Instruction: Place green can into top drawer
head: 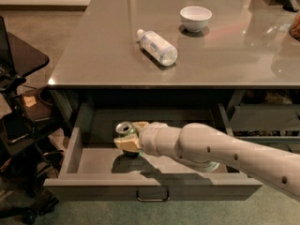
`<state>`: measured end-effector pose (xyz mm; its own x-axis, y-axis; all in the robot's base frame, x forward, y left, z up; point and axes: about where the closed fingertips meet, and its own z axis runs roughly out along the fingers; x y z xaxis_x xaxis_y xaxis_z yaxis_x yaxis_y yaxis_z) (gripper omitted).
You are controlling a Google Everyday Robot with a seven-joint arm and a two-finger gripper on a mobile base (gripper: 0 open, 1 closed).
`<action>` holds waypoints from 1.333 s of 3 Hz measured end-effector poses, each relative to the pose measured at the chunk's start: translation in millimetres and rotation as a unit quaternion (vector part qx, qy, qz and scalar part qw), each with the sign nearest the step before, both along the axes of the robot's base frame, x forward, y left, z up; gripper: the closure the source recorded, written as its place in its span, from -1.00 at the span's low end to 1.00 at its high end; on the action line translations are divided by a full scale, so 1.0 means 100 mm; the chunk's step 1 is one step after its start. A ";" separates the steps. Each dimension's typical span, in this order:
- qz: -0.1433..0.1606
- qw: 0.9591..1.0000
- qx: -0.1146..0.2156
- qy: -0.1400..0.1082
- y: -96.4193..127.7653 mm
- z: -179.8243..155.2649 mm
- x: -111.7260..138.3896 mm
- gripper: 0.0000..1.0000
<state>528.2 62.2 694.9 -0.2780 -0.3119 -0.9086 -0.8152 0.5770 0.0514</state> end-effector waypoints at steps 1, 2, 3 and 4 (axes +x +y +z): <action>0.005 1.000 0.003 0.013 0.07 -0.31 -0.07 1.00; 0.005 1.000 0.004 0.015 0.07 -0.33 -0.07 0.62; 0.005 1.000 0.004 0.015 0.07 -0.33 -0.07 0.16; 0.005 1.000 0.004 0.015 0.07 -0.33 -0.07 -0.30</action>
Offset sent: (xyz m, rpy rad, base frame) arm -0.0057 0.0058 -0.0261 0.0035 0.0218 0.0089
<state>521.2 69.4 661.8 -0.3023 -0.3079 -0.9021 -0.8191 0.5680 0.0806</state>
